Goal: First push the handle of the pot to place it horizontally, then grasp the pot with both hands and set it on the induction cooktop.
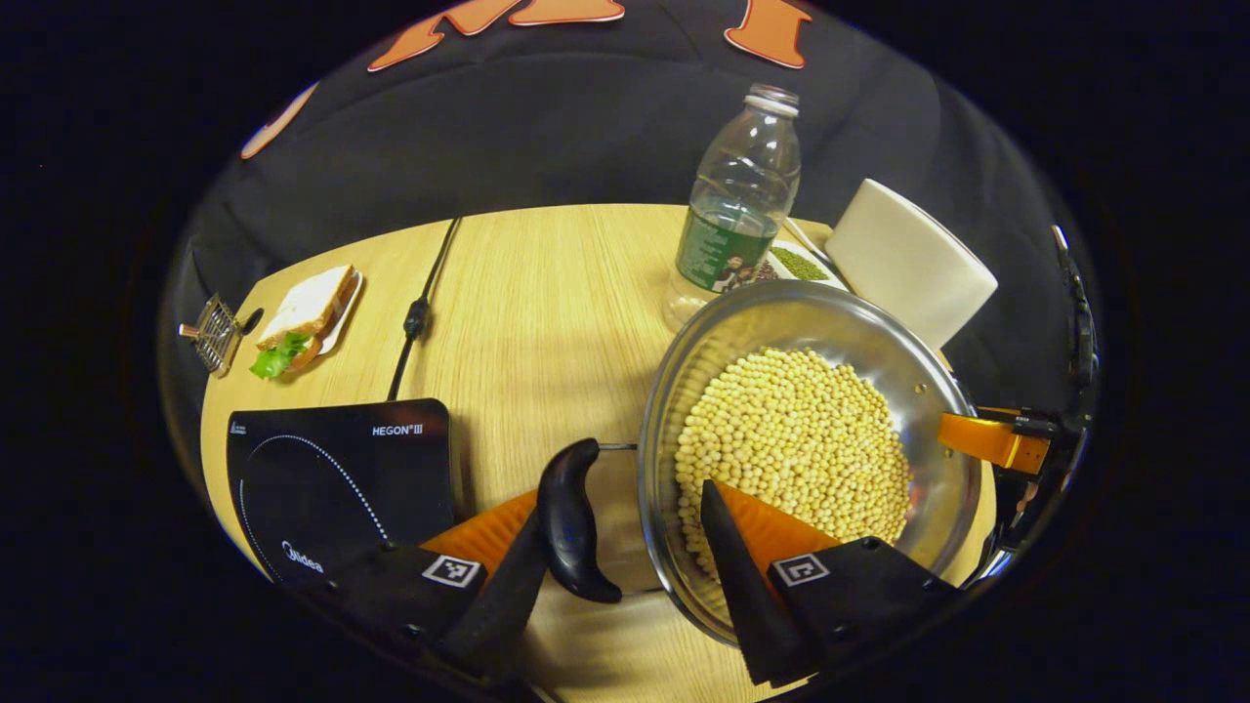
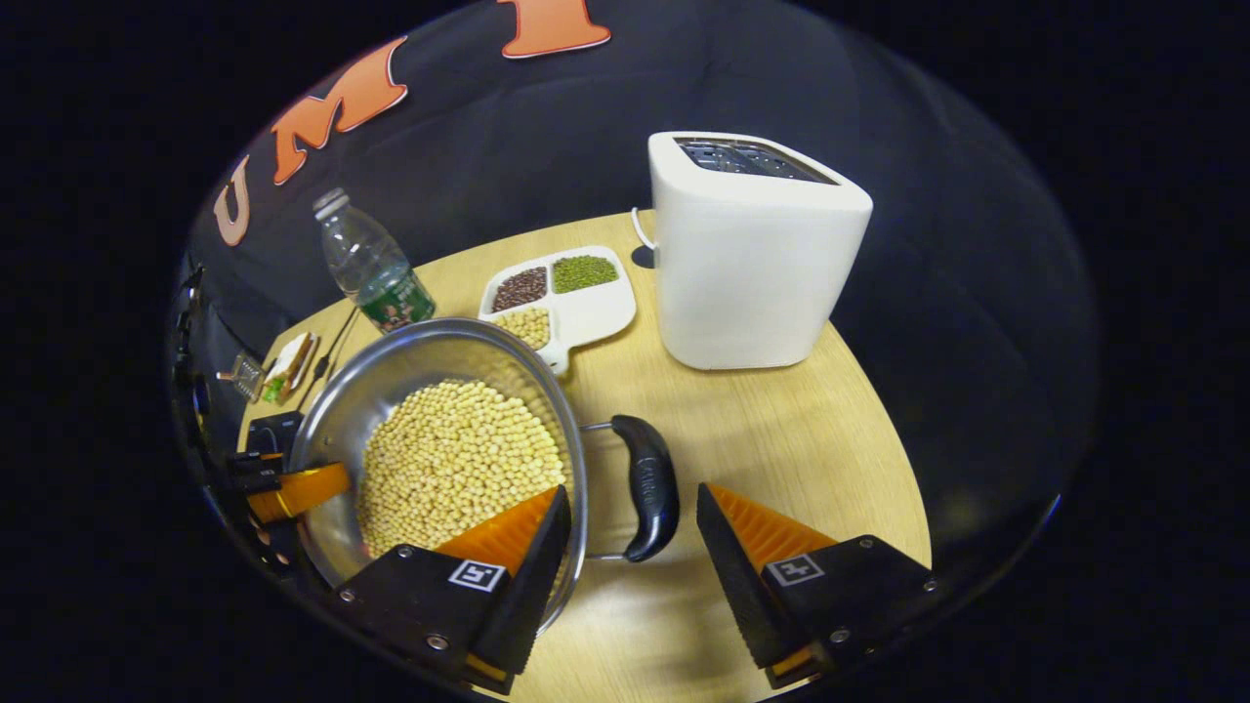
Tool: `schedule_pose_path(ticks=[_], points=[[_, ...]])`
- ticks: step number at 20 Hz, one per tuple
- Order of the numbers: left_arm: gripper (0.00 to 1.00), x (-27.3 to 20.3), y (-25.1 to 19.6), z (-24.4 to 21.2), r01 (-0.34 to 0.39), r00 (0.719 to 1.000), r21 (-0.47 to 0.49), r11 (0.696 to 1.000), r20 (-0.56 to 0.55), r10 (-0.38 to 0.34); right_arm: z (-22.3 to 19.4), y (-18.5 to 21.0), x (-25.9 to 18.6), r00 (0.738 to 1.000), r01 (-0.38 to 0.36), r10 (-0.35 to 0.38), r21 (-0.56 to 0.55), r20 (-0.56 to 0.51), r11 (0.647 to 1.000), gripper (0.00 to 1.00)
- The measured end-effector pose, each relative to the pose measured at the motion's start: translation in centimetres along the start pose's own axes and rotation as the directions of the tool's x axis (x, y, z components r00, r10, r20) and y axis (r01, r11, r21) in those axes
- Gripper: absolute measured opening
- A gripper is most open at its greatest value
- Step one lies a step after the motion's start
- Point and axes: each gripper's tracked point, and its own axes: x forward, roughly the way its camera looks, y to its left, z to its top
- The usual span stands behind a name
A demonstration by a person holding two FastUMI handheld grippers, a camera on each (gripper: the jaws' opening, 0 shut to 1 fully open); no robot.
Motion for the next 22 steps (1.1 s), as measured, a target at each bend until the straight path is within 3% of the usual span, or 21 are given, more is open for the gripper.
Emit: schedule_pose_path(ticks=[3,6,7,12,17,19,20,22], points=[[0.82,0.8,0.4,0.1,0.004,1.0,-0.036,0.999,0.013,-0.003,0.6,0.5,0.2,1.0,-0.011,0.011,-0.009,0.026,1.0,0.76],[0.77,2.0,0.4,0.5,0.008,0.999,-0.079,0.997,0.041,-0.005,0.7,0.6,0.4,0.999,0.024,-0.021,-0.077,0.045,0.997,0.6],[0.77,2.2,0.6,0.8,0.006,0.998,-0.081,0.997,0.057,-0.001,0.7,0.6,0.3,0.999,0.029,-0.025,-0.087,0.045,0.996,0.64],[0.73,2.3,0.8,1.5,-0.015,0.989,-0.04,0.999,0.146,0.021,0.6,0.7,0.4,0.998,-0.014,0.017,-0.042,0.057,0.999,0.63],[0.76,2.2,1.0,2.0,-0.028,0.982,-0.051,0.998,0.185,0.037,0.7,0.6,0.4,0.995,0.024,-0.018,-0.065,0.094,0.998,0.63],[0.75,2.3,1.1,2.2,-0.035,0.98,-0.045,0.998,0.195,0.044,0.7,1.0,0.6,0.995,0.012,-0.009,-0.033,0.104,0.999,0.59],[0.73,2.4,1.1,2.2,-0.039,0.979,-0.04,0.998,0.197,0.047,0.7,0.8,0.6,0.993,0.024,-0.019,-0.044,0.119,0.999,0.53],[0.72,2.3,1.0,2.4,-0.039,0.978,-0.05,0.998,0.204,0.048,0.9,0.8,0.4,0.99,0.031,-0.026,-0.037,0.135,0.999,0.54]])
